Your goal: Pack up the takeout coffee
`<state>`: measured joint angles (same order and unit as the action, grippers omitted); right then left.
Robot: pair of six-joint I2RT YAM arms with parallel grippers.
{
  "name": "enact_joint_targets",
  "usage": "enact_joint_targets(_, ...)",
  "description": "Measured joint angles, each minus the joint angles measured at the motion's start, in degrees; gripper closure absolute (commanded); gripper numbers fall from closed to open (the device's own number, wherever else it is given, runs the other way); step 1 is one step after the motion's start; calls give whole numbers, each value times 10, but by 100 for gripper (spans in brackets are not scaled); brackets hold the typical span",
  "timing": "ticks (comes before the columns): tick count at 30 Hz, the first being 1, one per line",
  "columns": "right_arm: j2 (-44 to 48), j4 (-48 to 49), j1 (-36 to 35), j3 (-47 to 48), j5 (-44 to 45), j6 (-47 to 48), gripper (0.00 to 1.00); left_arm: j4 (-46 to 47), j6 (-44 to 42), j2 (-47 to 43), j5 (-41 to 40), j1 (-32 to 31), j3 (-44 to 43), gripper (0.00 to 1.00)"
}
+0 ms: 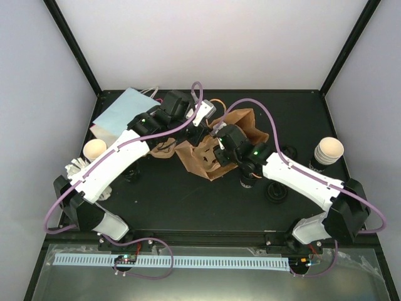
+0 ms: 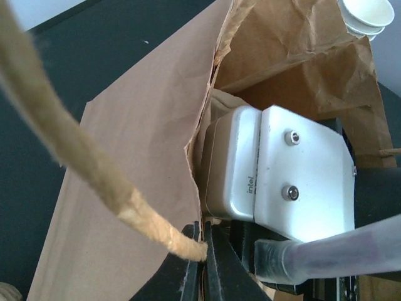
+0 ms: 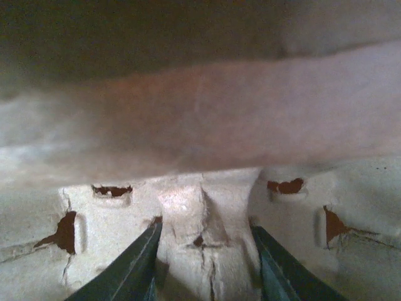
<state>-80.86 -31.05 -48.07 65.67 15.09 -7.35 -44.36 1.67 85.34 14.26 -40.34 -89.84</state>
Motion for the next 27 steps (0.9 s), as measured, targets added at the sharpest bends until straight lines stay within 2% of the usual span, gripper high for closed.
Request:
enact_joint_targets(21, -2, 109, 0, -68, -29, -9, 64, -11, 0, 0, -21, -2, 9, 99)
enact_joint_targets(27, 2, 105, -1, -68, -29, -8, 64, -11, -2, -2, -24, -5, 11, 98)
